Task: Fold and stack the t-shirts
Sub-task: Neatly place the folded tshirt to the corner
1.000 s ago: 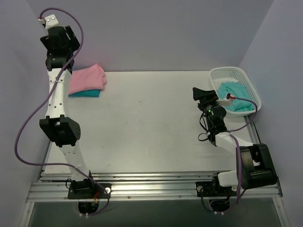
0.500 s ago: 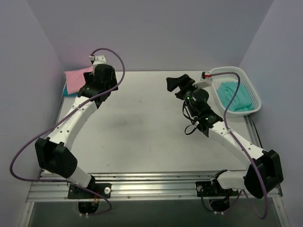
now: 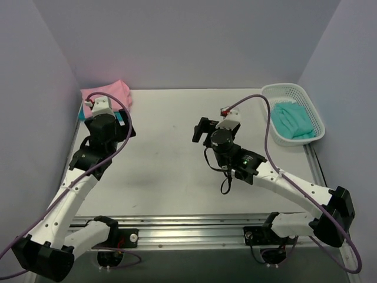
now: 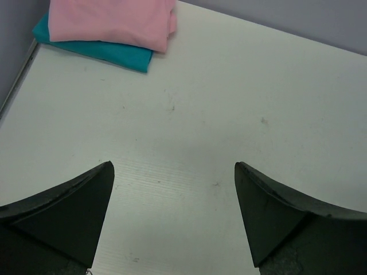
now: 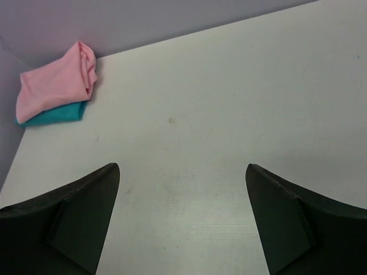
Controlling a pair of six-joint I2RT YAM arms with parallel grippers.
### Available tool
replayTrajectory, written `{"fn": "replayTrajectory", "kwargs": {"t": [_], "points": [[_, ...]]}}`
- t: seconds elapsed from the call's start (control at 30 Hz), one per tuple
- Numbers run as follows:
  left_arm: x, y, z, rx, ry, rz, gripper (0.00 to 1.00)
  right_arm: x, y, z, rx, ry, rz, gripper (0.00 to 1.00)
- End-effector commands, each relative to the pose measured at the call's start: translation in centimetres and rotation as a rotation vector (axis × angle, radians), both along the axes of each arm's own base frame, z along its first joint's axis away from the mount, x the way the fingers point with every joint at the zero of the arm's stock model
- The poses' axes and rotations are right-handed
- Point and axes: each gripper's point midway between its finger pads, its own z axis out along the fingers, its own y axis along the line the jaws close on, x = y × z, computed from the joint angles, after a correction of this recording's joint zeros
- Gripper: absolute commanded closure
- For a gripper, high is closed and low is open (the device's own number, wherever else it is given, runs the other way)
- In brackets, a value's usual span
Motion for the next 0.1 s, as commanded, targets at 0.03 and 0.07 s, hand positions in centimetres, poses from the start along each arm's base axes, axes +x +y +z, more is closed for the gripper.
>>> {"fn": "replayTrajectory", "kwargs": {"t": [0.03,0.07], "points": [[0.24,-0.90,0.64,-0.049,-0.044,-0.028,0.06,-0.78,-1.23,2.05,-0.091,-0.032,-0.071,0.13],[0.20,-0.92,0.59,-0.052,-0.046,-0.029,0.06,-1.11,-0.80,2.30,-0.096,-0.037,-0.059,0.12]]}}
